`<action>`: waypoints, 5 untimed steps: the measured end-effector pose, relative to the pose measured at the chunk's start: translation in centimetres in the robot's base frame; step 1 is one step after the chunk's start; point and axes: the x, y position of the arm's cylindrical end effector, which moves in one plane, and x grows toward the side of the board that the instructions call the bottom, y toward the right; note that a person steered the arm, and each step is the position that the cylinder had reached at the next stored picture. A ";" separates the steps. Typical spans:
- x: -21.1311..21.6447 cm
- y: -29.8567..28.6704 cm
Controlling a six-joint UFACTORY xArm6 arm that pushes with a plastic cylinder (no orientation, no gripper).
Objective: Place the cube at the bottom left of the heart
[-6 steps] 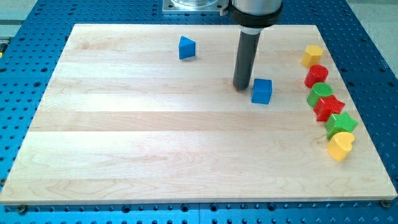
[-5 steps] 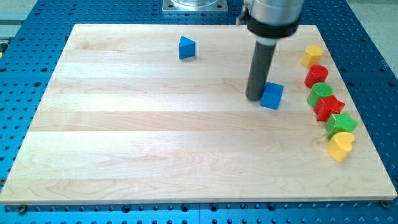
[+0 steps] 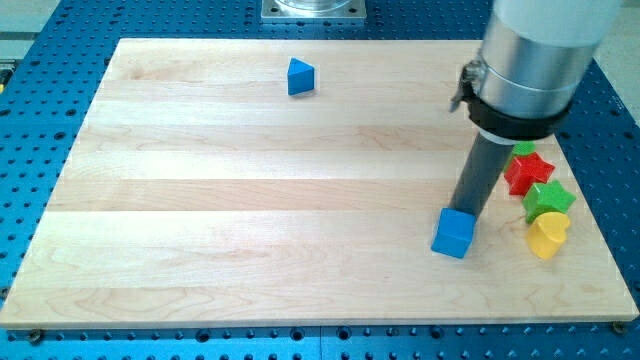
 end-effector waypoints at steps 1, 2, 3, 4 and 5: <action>-0.1 -4.2; 3.6 -1.7; 4.5 -0.6; 5.7 -2.3; 7.6 1.6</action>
